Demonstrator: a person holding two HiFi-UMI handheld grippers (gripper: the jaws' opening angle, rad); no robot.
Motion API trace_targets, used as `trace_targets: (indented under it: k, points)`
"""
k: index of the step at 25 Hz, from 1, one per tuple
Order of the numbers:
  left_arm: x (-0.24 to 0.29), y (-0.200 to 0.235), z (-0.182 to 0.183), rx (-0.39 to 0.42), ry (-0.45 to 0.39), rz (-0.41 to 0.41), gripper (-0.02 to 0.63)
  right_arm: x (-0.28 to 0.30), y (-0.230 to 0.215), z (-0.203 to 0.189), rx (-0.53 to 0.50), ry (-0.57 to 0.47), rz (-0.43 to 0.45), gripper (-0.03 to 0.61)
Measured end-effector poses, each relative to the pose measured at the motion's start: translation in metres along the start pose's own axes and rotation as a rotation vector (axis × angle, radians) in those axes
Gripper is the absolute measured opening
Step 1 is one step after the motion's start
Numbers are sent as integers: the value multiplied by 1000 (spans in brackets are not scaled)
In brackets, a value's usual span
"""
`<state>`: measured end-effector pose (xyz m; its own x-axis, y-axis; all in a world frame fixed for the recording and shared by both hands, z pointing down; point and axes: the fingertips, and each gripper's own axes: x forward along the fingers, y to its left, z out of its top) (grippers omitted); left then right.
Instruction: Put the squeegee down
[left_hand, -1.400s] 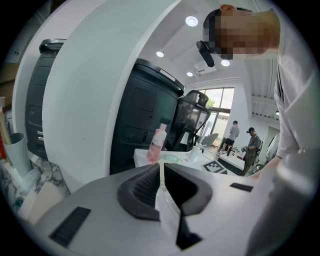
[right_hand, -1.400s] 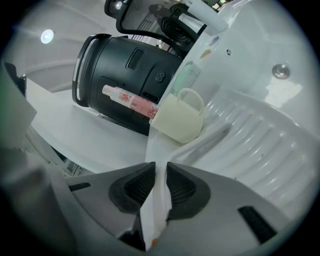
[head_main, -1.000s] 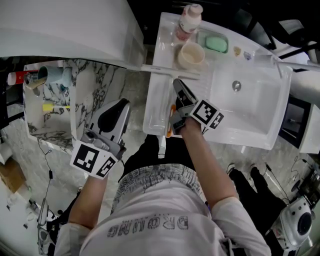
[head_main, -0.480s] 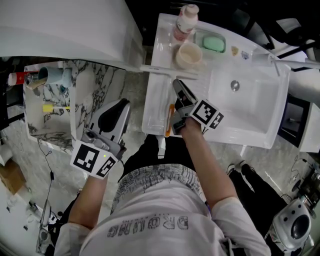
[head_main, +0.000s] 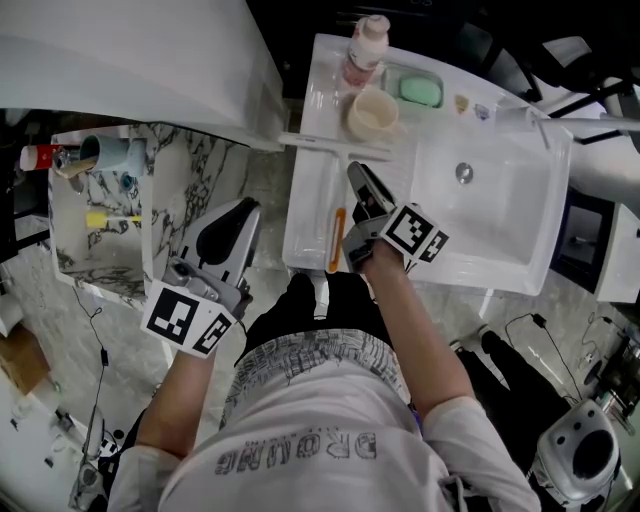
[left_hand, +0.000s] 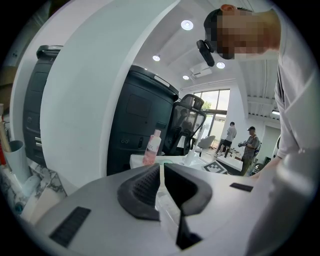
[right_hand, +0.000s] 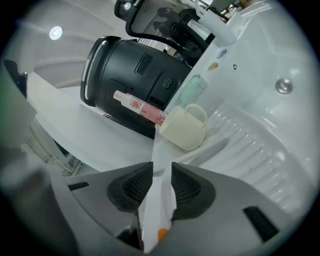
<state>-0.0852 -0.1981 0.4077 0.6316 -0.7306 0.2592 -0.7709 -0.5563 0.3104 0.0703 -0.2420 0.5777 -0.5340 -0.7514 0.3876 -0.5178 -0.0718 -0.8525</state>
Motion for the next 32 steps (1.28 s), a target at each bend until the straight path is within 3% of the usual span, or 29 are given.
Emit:
trace_targets:
  k: [32]
  points:
    - [-32,-33,39,77,-93,-57,42,-67,74,-8,-314,2,105,103]
